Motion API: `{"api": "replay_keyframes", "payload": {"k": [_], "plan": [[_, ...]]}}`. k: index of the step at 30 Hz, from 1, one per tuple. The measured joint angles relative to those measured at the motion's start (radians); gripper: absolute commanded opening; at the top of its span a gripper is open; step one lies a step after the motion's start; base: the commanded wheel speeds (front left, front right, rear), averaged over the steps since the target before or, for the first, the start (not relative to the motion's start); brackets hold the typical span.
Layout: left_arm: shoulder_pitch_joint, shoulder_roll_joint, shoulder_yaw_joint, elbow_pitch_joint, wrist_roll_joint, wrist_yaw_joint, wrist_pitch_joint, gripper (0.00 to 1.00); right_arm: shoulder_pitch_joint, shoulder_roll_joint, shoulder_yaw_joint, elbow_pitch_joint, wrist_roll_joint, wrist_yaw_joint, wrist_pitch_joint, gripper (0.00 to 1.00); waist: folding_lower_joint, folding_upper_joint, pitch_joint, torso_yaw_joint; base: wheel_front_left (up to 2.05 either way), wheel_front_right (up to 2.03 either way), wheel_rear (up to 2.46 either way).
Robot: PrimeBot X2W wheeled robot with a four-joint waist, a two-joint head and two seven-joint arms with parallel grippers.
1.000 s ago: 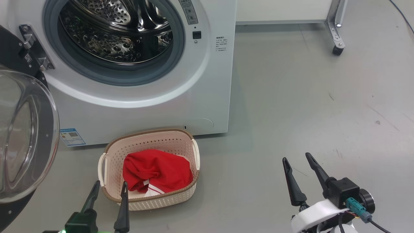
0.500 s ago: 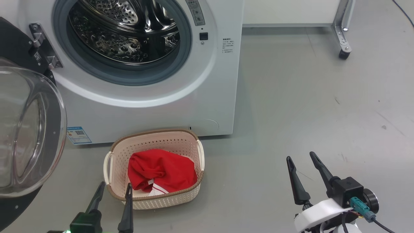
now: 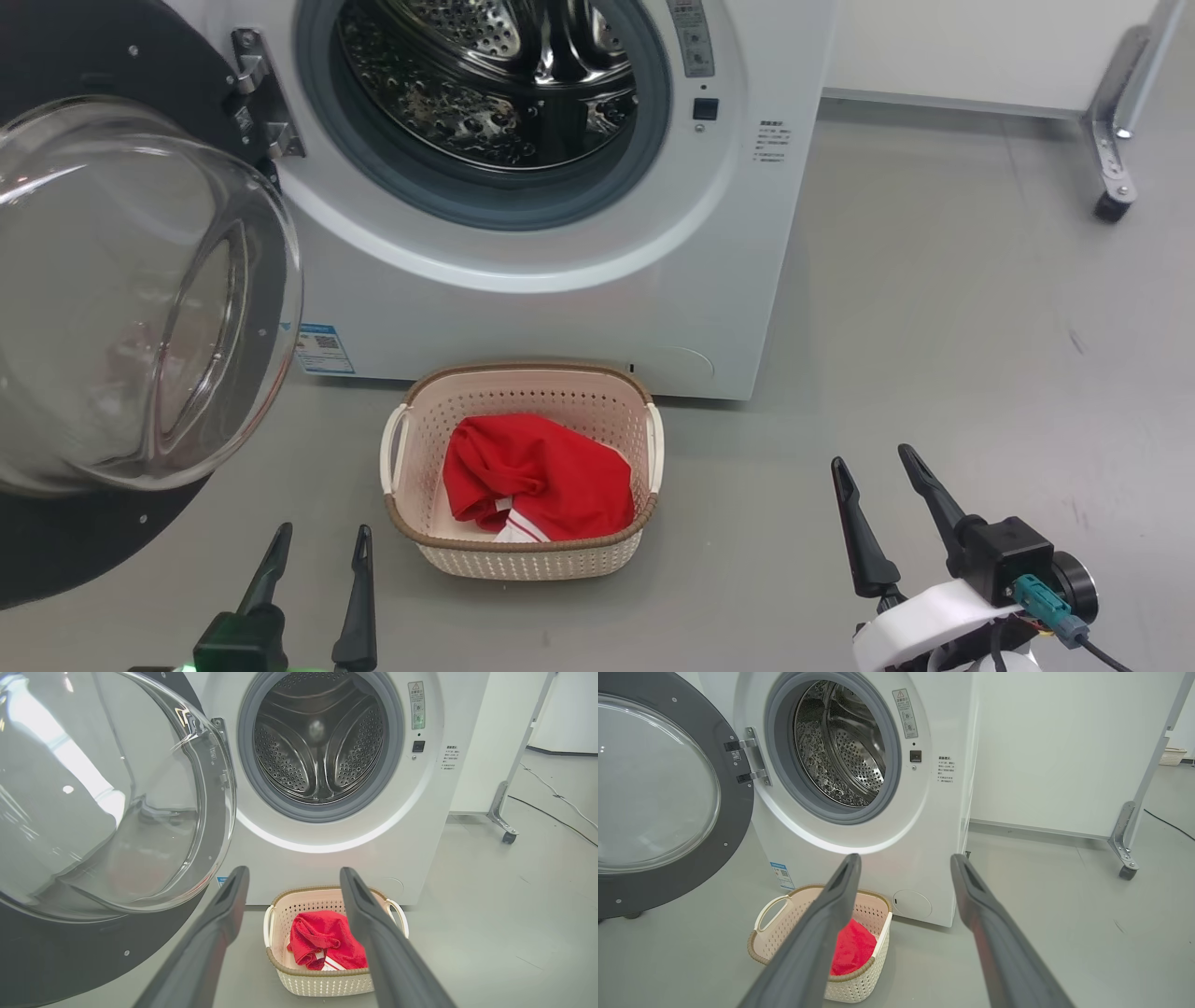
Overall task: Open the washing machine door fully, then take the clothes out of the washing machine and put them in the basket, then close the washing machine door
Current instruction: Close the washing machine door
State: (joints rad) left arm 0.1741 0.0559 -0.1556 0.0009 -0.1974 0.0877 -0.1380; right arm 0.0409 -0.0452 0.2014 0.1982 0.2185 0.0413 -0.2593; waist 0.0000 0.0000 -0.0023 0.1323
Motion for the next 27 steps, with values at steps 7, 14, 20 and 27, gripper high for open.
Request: {"api": "replay_keyframes", "payload": {"k": [7,14,20,27], "plan": [[0.0,0.0,0.025,-0.001,0.001,0.008,-0.006,1.0,0.008,0.0,0.0,0.0,0.0,0.001,0.0,1.0,0.0,0.0,-0.002,0.105,0.0,0.0,0.0],[0.0,0.0,0.027,0.0,0.006,0.008,-0.006,1.0,0.009,0.001,0.003,0.0,-0.001,0.002,0.0,1.0,0.0,0.0,-0.007,0.196,0.0,0.0,0.0],[0.0,0.0,0.03,0.001,0.005,0.011,-0.006,1.0,0.009,0.001,0.01,0.003,-0.001,0.002,0.0,1.0,0.0,0.0,-0.013,0.261,0.0,0.0,0.0],[0.002,0.0,0.055,0.0,0.004,0.013,-0.009,1.0,0.009,0.004,0.038,0.008,-0.001,0.01,0.0,1.0,0.0,0.0,-0.022,0.297,0.0,0.0,0.0]]}}
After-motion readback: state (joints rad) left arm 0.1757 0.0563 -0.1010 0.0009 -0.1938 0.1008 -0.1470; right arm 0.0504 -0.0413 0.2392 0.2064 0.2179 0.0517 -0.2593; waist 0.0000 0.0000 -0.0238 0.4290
